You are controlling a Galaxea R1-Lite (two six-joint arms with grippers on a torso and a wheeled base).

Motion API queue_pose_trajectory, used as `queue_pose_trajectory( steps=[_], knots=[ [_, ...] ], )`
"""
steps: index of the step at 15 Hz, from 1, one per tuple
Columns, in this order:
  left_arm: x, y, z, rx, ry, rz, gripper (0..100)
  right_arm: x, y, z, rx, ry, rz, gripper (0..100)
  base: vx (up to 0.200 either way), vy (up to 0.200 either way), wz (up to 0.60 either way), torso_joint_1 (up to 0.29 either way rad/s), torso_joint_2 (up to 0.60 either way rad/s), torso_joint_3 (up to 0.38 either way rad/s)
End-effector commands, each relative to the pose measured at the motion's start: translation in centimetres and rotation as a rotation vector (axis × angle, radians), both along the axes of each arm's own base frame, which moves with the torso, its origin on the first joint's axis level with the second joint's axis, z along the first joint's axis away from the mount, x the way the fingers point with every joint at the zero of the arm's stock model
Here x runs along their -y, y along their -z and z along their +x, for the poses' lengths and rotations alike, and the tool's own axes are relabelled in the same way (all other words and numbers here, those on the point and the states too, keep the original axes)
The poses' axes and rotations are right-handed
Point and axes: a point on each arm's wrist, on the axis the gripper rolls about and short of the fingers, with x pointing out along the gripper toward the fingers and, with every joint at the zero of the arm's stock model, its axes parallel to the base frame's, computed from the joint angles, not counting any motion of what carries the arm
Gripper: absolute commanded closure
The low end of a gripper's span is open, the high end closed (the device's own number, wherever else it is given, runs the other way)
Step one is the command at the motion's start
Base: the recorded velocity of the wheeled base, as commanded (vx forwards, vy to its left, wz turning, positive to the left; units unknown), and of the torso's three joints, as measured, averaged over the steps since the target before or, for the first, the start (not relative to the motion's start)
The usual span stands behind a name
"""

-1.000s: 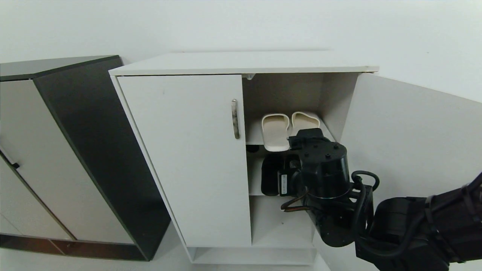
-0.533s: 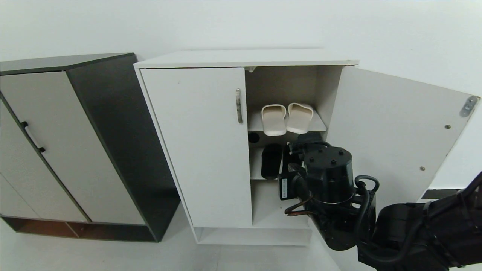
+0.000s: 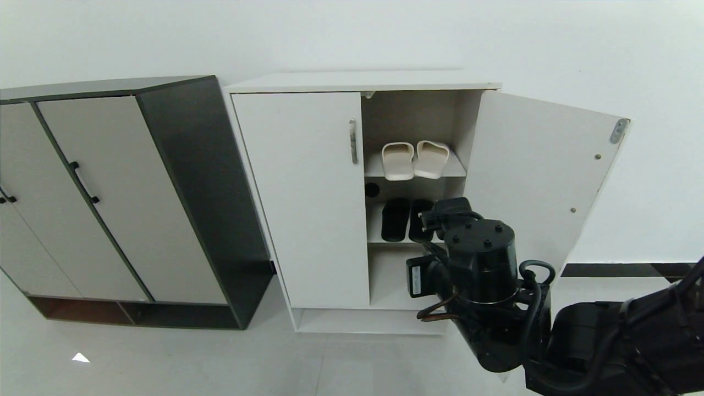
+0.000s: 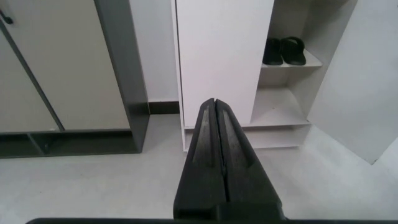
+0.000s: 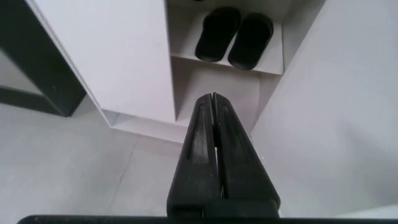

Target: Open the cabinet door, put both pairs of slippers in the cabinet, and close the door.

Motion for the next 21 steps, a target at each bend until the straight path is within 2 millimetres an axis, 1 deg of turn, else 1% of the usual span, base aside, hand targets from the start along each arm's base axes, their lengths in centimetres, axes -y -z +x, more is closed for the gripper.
queue_pose_trajectory(
  steps=[1, 17, 21],
  knots=[
    [0.0, -0.01, 0.01, -0.001, 0.0, 0.0, 100, -0.01, 0.22, 0.08, -0.004, 0.002, -0.006, 100, 0.0, 0.0, 0.0, 0.0, 0.0, 0.0],
    [0.0, -0.01, 0.01, -0.001, 0.0, -0.002, 100, 0.0, 0.66, 0.14, -0.013, 0.001, -0.024, 100, 0.0, 0.0, 0.0, 0.0, 0.0, 0.0],
    [0.0, -0.01, 0.01, -0.001, -0.001, -0.002, 100, 0.05, 0.84, 0.37, -0.015, 0.007, -0.029, 100, 0.0, 0.0, 0.0, 0.034, -0.29, -0.255]
  ],
)
